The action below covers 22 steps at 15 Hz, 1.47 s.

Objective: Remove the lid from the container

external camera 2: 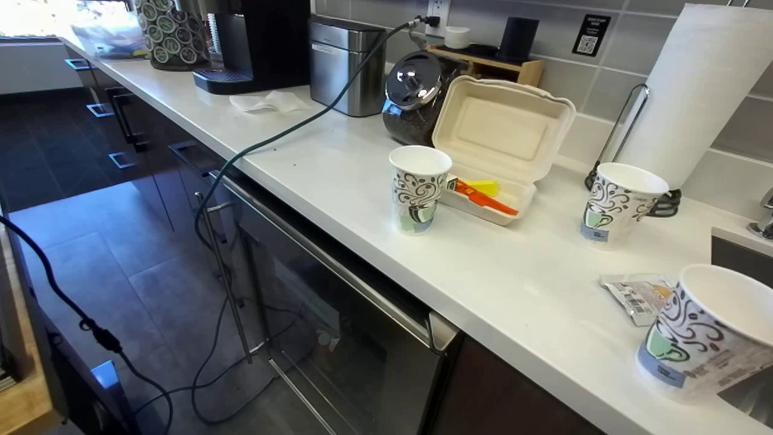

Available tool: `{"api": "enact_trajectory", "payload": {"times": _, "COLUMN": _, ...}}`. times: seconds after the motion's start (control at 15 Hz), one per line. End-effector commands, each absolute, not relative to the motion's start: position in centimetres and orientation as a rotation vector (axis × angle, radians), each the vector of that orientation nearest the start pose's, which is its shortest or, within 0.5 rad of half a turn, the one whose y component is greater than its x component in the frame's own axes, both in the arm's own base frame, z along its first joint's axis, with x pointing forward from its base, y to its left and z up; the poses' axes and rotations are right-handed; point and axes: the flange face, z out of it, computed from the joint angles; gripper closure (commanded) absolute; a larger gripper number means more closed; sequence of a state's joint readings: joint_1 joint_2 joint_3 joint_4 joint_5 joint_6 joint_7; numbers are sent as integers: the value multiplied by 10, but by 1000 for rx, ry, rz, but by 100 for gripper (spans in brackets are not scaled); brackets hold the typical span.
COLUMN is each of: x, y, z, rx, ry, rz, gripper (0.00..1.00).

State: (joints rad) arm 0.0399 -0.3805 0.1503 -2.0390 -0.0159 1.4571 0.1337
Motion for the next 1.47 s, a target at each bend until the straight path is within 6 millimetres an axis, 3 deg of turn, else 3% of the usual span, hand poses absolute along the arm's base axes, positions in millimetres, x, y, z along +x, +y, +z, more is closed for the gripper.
{"api": "enact_trajectory", "payload": {"times": 0.0, "x": 411, "y": 51, "z": 582, "rx": -3241, "ry": 78, "rz": 120, "gripper": 0}}
{"api": "enact_trajectory", "payload": {"times": 0.2, "x": 401, "y": -14, "z": 581, "rx": -3149, "ry": 231, "rz": -91, "gripper": 0}}
{"api": "enact_trajectory", "payload": {"times": 0.47, "x": 366, "y": -115, "z": 570, "rx": -3001, "ry": 431, "rz": -326, "gripper": 0}}
{"api": "enact_trajectory", "payload": {"times": 0.53, "x": 354, "y": -143, "z": 565, "rx": -2949, "ry": 512, "rz": -295, "gripper": 0}}
{"api": "enact_trajectory", "payload": {"times": 0.6, "x": 381, "y": -116, "z": 577, "rx": -3036, "ry": 444, "rz": -256, "gripper": 0}}
{"api": "enact_trajectory", "payload": {"times": 0.73, "x": 359, "y": -150, "z": 570, "rx": -2978, "ry": 512, "rz": -265, "gripper": 0}}
{"api": "enact_trajectory", "payload": {"times": 0.87, "x": 354, "y": -152, "z": 569, "rx": -2963, "ry": 520, "rz": -271, "gripper": 0}}
{"api": "enact_trajectory", "payload": {"times": 1.0, "x": 363, "y": -149, "z": 573, "rx": -3048, "ry": 388, "rz": -493, "gripper": 0}}
{"api": "enact_trajectory", "payload": {"times": 1.07, "x": 373, "y": -156, "z": 564, "rx": -3072, "ry": 364, "rz": -574, "gripper": 0}}
{"api": "enact_trajectory", "payload": {"times": 1.4, "x": 409, "y": -201, "z": 560, "rx": -3080, "ry": 241, "rz": -1045, "gripper": 0}}
